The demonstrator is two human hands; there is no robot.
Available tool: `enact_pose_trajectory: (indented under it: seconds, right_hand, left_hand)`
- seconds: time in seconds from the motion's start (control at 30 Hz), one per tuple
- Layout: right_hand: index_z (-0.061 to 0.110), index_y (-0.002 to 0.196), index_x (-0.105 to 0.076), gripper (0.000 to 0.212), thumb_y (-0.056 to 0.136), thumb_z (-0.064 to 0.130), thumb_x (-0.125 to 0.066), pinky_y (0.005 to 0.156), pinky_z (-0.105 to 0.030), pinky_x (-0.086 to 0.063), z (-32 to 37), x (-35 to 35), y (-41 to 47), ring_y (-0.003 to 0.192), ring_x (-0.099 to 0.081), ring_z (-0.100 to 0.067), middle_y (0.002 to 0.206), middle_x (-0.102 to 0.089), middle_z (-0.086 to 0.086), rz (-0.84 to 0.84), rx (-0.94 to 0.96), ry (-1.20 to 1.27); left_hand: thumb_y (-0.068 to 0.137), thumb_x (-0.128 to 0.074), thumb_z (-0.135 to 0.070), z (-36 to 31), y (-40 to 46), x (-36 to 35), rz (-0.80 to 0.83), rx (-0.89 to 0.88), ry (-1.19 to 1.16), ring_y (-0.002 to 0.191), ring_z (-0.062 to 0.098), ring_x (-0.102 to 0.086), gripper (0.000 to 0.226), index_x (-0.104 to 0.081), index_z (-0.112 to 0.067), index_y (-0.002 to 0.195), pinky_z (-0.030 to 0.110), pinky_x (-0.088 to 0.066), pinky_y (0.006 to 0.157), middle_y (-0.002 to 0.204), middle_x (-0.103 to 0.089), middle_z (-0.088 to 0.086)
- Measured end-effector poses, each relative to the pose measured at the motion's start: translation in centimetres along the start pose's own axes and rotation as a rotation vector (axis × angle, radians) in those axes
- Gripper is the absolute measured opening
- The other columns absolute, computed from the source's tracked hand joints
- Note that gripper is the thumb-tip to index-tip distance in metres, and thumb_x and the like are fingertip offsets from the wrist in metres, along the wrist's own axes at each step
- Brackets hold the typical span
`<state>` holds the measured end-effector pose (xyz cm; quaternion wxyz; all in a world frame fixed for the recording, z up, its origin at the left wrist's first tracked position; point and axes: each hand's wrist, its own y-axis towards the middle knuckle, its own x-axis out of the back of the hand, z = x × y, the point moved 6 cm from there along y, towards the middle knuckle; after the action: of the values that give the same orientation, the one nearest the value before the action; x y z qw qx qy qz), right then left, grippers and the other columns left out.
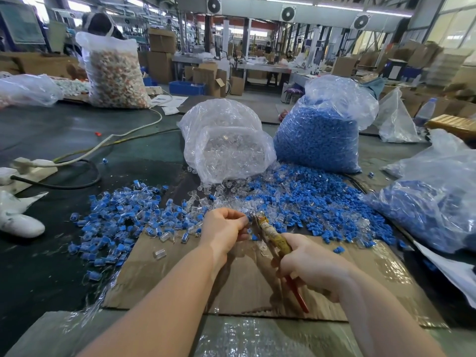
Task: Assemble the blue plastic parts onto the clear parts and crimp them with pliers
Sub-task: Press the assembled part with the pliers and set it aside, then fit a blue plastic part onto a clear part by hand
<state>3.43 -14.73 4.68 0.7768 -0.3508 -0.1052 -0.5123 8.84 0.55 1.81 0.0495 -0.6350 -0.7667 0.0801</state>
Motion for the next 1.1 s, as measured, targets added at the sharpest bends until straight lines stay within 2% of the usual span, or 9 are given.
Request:
enact_pose_trajectory:
  seconds: [0.13,0.27,0.37,0.53,0.63,0.73,0.8,0.9,1.1]
  right_hand:
    - [0.025,0.092,-0.054,0.032,0.078,-0.004,-0.049,0.065,-0.033,-0.041,0.2,0.3,-0.2,0.074,-0.053,-0.022,0.087,-0.058,-0.009,0.043,-0.008,0.005]
    - [0.020,0.088,-0.049,0.026,0.080,-0.005,-0.045,0.045,-0.017,-0.037,0.2,0.5,-0.3,0.068,-0.052,-0.020,0.085,-0.055,-0.007,0.005,-0.014,-0.041]
    - [0.016,0.090,-0.045,0.023,0.082,-0.005,-0.039,0.055,-0.025,-0.042,0.0,0.4,-0.2,0.069,-0.050,-0.021,0.083,-0.053,-0.009,-0.021,-0.009,-0.054]
    - [0.018,0.110,-0.051,0.037,0.079,-0.003,-0.053,0.053,-0.024,-0.040,-0.3,0.4,-0.3,0.068,-0.052,-0.020,0.084,-0.057,-0.009,-0.016,-0.020,0.147]
    - [0.013,0.117,-0.050,0.043,0.077,-0.005,-0.056,0.050,-0.022,-0.043,-1.1,0.8,0.2,0.057,-0.053,-0.015,0.082,-0.059,-0.009,-0.122,-0.027,0.211]
    - [0.011,0.106,-0.053,0.026,0.082,0.002,-0.058,0.045,-0.015,-0.039,-2.5,2.9,1.1,0.061,-0.052,-0.012,0.083,-0.056,-0.004,-0.420,0.025,-0.010]
    - [0.015,0.102,-0.052,0.021,0.086,0.024,-0.063,0.071,-0.024,-0.047,-3.6,4.2,1.4,0.088,-0.055,-0.019,0.093,-0.056,-0.002,-0.591,-0.001,-0.283]
    - [0.018,0.118,-0.046,0.047,0.085,0.051,-0.058,0.095,-0.036,-0.040,-5.6,4.9,1.5,0.111,-0.046,-0.024,0.117,-0.051,-0.007,-0.684,-0.139,-0.591]
    - [0.020,0.134,-0.037,0.065,0.088,0.065,-0.036,0.094,-0.033,-0.037,-6.6,4.7,1.4,0.117,-0.043,-0.026,0.126,-0.047,-0.008,-0.753,-0.176,-0.795]
  left_hand:
    - [0.084,-0.063,0.001,-0.1,0.1,0.1,-0.010,-0.022,-0.018,0.048,0.009,-0.060,0.006,-0.063,-0.005,0.082,0.021,-0.053,0.052,0.068,-0.064,0.008]
    - [0.084,-0.064,0.000,-0.1,0.1,0.1,-0.018,-0.036,-0.035,0.049,0.009,-0.061,0.006,-0.065,-0.006,0.081,0.023,-0.054,0.052,0.066,-0.064,0.007]
    - [0.084,-0.064,0.000,-0.3,0.1,-0.1,-0.027,-0.061,-0.026,0.049,0.008,-0.061,0.008,-0.065,-0.007,0.080,0.020,-0.051,0.051,0.066,-0.064,0.007]
    - [0.085,-0.061,0.000,-0.2,-0.1,-0.1,-0.034,-0.034,-0.069,0.055,0.011,-0.061,0.008,-0.064,-0.006,0.083,0.020,-0.050,0.050,0.072,-0.064,0.009]
    - [0.087,-0.060,0.000,-0.3,-0.3,0.8,-0.100,-0.045,-0.051,0.058,0.015,-0.059,0.007,-0.064,-0.005,0.084,0.025,-0.054,0.054,0.072,-0.063,0.010]
    - [0.089,-0.059,-0.009,-1.6,-0.1,3.2,-0.253,-0.213,0.305,0.063,0.013,-0.060,0.005,-0.064,-0.010,0.087,0.030,-0.054,0.061,0.075,-0.064,0.001]
    - [0.092,-0.057,-0.018,-2.7,-0.1,5.0,-0.353,-0.332,0.609,0.061,0.008,-0.056,0.008,-0.065,-0.018,0.093,0.023,-0.045,0.055,0.079,-0.063,-0.006]
    - [0.093,-0.054,-0.023,-3.9,0.2,7.8,-0.511,-0.432,0.922,0.073,0.014,-0.055,0.017,-0.066,-0.023,0.104,0.028,-0.039,0.074,0.094,-0.068,-0.001]
    - [0.096,-0.048,-0.023,-2.6,1.6,11.8,-0.576,-0.297,1.280,0.103,0.022,-0.047,0.025,-0.066,-0.035,0.108,0.039,-0.030,0.090,0.107,-0.061,-0.003]
